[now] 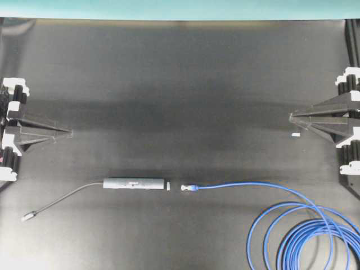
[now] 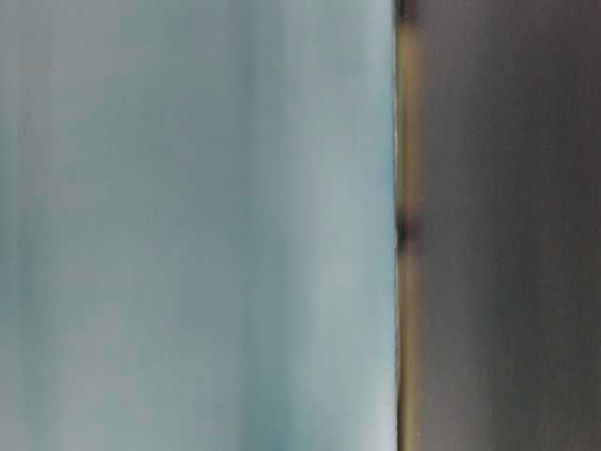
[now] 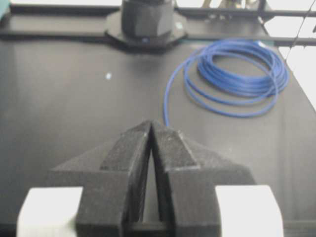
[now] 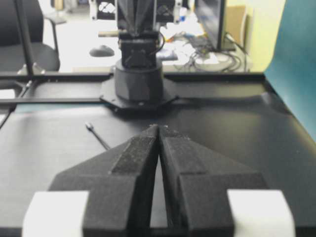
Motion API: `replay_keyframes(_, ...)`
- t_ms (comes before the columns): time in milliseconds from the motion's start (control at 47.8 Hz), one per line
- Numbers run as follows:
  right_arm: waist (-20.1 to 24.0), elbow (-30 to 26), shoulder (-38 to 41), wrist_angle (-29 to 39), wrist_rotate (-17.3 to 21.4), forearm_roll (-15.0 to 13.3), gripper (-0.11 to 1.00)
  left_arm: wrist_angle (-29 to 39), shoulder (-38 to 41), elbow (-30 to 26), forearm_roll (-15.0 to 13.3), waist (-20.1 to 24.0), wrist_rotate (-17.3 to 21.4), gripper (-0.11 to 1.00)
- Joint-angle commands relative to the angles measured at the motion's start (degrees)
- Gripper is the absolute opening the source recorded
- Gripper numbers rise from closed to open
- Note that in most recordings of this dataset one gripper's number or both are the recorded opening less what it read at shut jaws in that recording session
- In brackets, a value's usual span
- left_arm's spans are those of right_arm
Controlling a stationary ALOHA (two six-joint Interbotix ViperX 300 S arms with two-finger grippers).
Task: Insert the LAN cable into the hub.
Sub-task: 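Move both grippers down toward the grey hub and blue cable plug, then close the left gripper around the grey Anker hub body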
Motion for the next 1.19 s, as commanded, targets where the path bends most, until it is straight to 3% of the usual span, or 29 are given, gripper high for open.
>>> replay_keyframes(0, -0.7, -1.32, 1.41, 0.26, 0.26, 0.97, 0.03, 2.46, 3.78, -2.99, 2.29, -0.18, -1.58, 0.06)
replay_keyframes(105, -0.44, -2.99, 4.39, 5.01, 1.58, 4.57, 0.0, 6.59, 8.96, -5.98, 2.29, -1.23, -2.2, 0.0)
replay_keyframes(272, 0.79, -7.47, 12.3, 14.5, 3.52, 4.75, 0.0, 10.63, 16.35, -10.02, 2.37, -4.66, -2.2, 0.0)
replay_keyframes(418, 3.43, -10.63, 20.13, 19.16, 3.78, 4.75, 0.0, 12.04, 22.5, -11.78, 2.37, -6.59, -4.48, 0.0)
replay_keyframes(544, 4.92, -13.62, 26.54, 19.95, 3.69, 4.75, 0.0, 7.47, 25.4, -11.43, 2.37, -6.59, -7.47, 0.0)
replay_keyframes(732, 5.1, -18.11, 33.31, 19.6, 3.43, 4.75, 0.0, -5.19, 29.36, -5.71, 2.37, -6.5, -9.4, 0.0)
replay_keyframes(962, 5.01, -19.25, 37.97, 19.42, 4.83, 4.83, 0.0, -6.42, 33.84, -3.87, 2.29, -5.62, -10.9, 0.0)
replay_keyframes(1087, 5.01, -19.34, 39.11, 18.81, 5.01, 4.83, 0.02, -11.43, 35.68, -2.81, 2.37, -6.06, -10.72, 0.01)
replay_keyframes(1171, 5.01, -19.16, 39.11, 17.67, 5.19, 4.83, 0.08, -15.38, 37.79, -1.58, 2.37, -6.33, -10.99, 0.04)
